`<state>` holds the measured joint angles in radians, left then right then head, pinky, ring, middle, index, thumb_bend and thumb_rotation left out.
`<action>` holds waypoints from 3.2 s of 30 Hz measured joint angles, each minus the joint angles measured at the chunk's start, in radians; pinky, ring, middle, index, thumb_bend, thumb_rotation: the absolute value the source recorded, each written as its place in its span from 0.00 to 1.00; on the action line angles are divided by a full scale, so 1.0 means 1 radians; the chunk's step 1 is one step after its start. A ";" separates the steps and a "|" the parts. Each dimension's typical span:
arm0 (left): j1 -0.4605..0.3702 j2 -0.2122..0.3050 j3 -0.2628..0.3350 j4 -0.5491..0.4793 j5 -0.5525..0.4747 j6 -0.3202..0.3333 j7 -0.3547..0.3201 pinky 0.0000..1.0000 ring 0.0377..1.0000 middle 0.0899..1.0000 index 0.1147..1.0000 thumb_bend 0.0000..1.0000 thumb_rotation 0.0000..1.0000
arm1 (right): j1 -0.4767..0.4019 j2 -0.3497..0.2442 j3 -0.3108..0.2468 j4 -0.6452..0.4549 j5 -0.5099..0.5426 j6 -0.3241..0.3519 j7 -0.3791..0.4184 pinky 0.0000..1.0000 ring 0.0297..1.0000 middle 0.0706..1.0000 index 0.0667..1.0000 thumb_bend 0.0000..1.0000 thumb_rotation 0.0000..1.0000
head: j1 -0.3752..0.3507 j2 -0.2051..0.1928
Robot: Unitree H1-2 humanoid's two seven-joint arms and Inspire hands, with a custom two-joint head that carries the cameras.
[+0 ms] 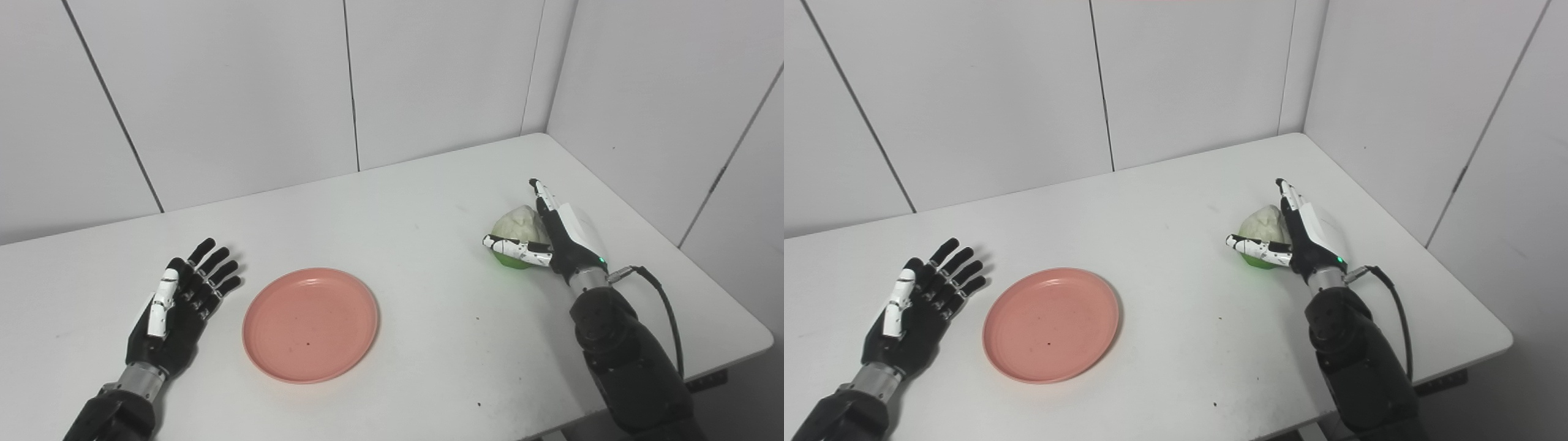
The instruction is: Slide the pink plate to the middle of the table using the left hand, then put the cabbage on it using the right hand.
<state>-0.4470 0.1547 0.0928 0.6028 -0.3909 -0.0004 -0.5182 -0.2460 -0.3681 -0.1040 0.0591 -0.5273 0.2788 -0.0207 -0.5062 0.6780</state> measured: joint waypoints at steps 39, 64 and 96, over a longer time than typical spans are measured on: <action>0.002 0.008 0.003 0.000 -0.001 0.001 -0.010 0.86 0.88 0.90 0.88 0.50 0.90 | -0.042 0.031 -0.022 0.146 0.142 -0.104 -0.229 0.56 0.59 0.60 0.60 0.98 0.10 | -0.009 0.020; 0.009 0.010 -0.001 -0.015 0.000 0.005 -0.008 0.87 0.88 0.90 0.88 0.50 0.91 | -0.052 0.016 0.047 0.011 0.059 0.078 -0.157 0.39 0.44 0.47 0.45 0.52 0.13 | 0.017 0.025; 0.106 -0.072 -0.077 -0.237 0.054 0.065 0.174 0.89 0.90 0.91 0.90 0.46 0.99 | -0.139 0.121 0.248 -0.278 0.017 0.115 0.040 0.36 0.42 0.43 0.46 0.53 0.00 | 0.287 0.044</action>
<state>-0.3408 0.0825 0.0161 0.3655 -0.3373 0.0646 -0.3442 -0.3855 -0.2475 0.1437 -0.2194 -0.5107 0.3942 0.0195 -0.2195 0.7225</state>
